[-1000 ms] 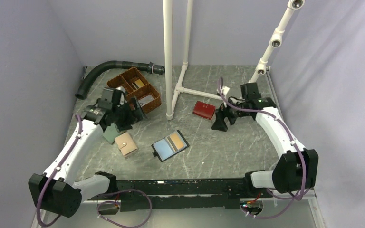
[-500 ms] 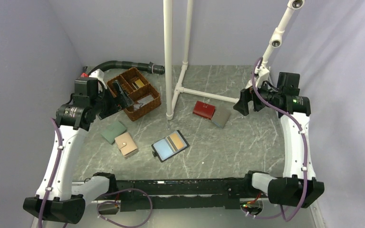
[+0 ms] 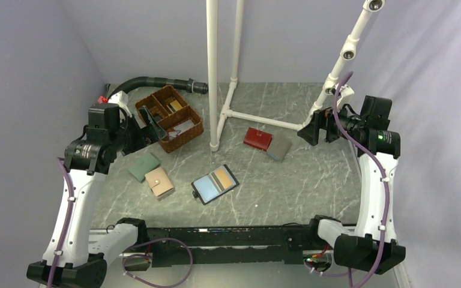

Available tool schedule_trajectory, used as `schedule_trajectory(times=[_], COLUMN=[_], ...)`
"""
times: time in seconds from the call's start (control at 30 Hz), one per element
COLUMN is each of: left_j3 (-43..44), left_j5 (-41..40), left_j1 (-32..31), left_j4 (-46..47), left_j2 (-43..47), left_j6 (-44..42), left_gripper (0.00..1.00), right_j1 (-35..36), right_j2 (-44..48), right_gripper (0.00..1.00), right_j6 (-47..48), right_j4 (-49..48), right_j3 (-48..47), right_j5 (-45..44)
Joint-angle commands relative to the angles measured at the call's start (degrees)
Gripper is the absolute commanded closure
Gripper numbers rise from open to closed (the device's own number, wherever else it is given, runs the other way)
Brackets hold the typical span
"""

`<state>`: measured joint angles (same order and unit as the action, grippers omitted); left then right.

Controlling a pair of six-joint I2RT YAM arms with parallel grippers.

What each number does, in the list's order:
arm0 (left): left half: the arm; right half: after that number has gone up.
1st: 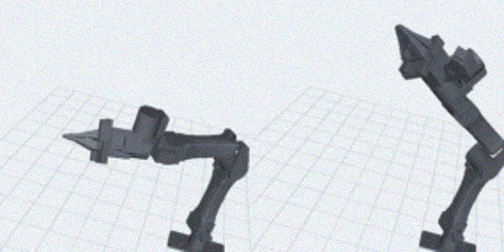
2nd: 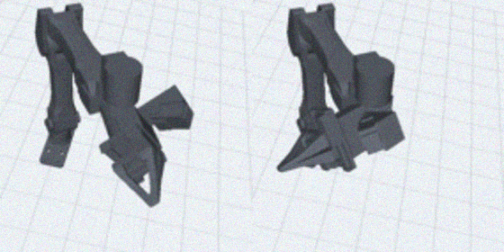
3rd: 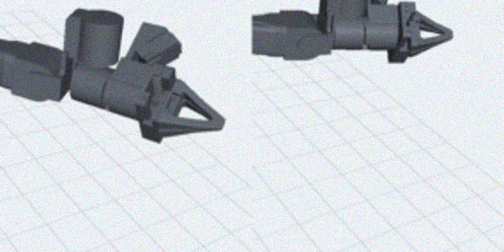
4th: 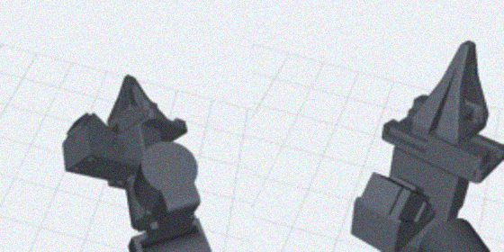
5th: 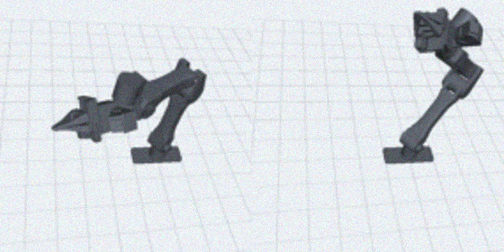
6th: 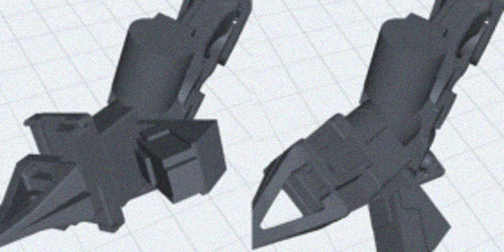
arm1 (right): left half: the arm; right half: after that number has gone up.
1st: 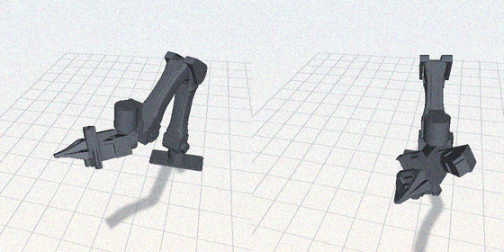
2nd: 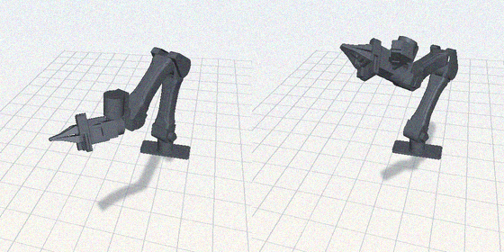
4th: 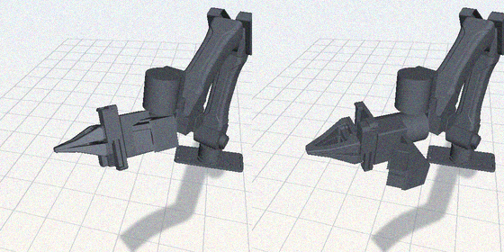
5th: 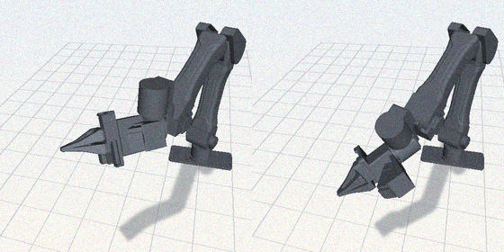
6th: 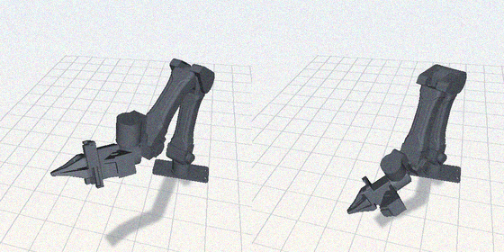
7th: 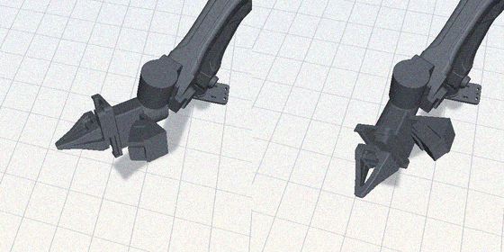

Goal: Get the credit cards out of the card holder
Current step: Reset both arms

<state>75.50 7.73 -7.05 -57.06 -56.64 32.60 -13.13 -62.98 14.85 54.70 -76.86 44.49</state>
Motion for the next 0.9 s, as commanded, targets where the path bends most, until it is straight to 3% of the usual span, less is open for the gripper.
schedule_trajectory(times=[0.0,0.27,0.87], left_j3=[-0.8,-0.5,-0.7], left_j5=[1.0,1.5,1.8], left_j1=[0.2,0.2,0.2], left_j4=[1.6,1.9,1.6], left_j2=[1.7,2.3,2.8], left_j6=[0.7,1.5,1.5], left_gripper=[0.0,0.0,0.0], right_j1=[-0.4,-0.4,-0.6], right_j2=[2.4,4.8,6.4], right_gripper=[0.0,0.0,0.0], right_j6=[-4.4,-10.4,-11.3], right_j4=[-3.1,-6.1,-7.0], right_j3=[1.3,3.0,3.7], right_j5=[3.0,0.2,-1.4])
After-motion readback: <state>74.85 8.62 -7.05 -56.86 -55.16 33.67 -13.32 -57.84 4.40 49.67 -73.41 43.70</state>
